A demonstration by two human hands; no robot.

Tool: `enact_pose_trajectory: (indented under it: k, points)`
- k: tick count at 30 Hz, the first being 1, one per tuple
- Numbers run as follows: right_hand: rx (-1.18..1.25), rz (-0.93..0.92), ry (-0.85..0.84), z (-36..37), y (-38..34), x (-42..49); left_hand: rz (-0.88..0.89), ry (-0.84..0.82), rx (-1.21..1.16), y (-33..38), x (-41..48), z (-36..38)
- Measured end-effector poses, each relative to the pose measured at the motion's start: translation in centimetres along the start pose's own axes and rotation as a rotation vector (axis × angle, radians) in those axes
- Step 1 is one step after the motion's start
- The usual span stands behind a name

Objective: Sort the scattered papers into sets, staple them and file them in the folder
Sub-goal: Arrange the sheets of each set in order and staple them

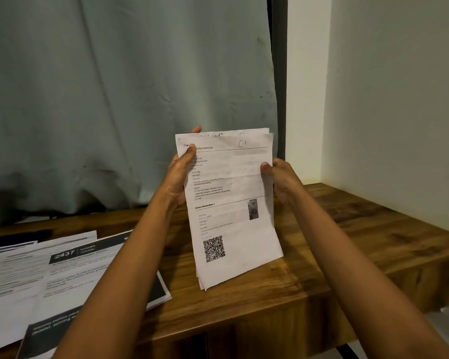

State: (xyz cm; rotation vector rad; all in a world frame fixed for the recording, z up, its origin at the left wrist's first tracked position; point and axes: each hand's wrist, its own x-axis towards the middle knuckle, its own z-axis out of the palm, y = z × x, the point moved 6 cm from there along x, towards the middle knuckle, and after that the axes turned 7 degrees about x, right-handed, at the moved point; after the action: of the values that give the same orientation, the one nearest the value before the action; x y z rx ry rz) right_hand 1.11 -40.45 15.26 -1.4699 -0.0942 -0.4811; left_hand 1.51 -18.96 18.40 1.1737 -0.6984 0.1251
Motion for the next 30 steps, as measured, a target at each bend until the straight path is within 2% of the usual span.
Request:
enact_pose_trajectory:
  k: [8,14,20,23,27,30]
  points:
    - [0.167,-0.11,0.039,0.2,-0.8,0.1,0.003,0.016,-0.055,0.0,-0.5,0.0]
    - [0.193,-0.173,0.014,0.3,-1.2,0.2,0.082,-0.043,-0.001,1.2,-0.4,0.7]
    - [0.232,-0.242,0.032,0.4,-2.0,0.0,0.127,0.031,0.068,2.1,0.0,0.6]
    - [0.274,-0.308,-0.028,0.8,-2.9,-0.1,0.209,0.023,0.123,3.7,0.2,0.4]
    - [0.159,-0.199,-0.138,1.7,-0.8,-0.9,0.24,0.04,0.209,3.8,-0.7,-0.6]
    - [0.027,-0.108,-0.166,2.2,2.8,-1.5,0.174,0.103,0.294,2.4,-1.4,-1.9]
